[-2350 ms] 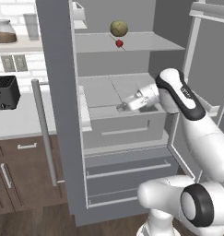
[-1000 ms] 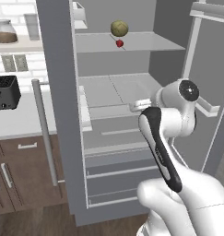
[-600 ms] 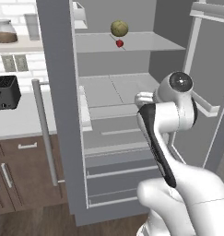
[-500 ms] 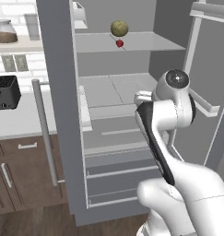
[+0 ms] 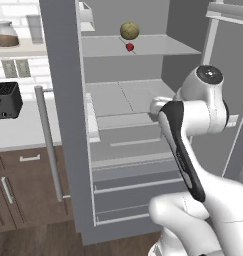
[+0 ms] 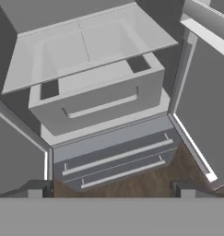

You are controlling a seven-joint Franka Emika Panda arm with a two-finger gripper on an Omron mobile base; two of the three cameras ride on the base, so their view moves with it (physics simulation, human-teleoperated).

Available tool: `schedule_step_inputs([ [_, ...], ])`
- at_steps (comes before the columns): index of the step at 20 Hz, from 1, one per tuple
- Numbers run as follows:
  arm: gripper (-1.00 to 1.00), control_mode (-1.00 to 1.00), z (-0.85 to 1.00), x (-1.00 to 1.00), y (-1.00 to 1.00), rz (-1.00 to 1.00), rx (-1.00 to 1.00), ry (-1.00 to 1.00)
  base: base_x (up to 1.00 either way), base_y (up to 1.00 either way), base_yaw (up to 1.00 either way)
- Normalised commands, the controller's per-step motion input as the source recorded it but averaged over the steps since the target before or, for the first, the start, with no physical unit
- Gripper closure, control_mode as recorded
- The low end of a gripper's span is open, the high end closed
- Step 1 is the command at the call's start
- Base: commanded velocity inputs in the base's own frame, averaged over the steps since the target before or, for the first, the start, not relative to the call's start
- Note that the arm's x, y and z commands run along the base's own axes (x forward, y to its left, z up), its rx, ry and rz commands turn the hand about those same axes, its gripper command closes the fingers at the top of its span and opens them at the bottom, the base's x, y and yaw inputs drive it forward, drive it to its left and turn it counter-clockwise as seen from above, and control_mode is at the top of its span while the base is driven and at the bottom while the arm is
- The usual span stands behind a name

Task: Take the strawberry from the fridge and place it on top of the pancake, located on the dining counter.

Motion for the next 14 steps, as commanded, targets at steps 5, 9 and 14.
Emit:
schedule_step_inputs([
  [5, -1.0, -1.0, -0.17, -0.48, 0.06, 0.0, 0.0, 0.04, 0.0, 0.0, 0.0],
  [9, -1.0, -1.0, -0.17, -0.27, 0.01, 0.0, 0.0, 0.03, 0.0, 0.0, 0.0],
  [14, -1.0, 1.0, -0.14, -0.15, 0.02, 0.0, 0.0, 0.02, 0.12, 0.0, 0.0],
])
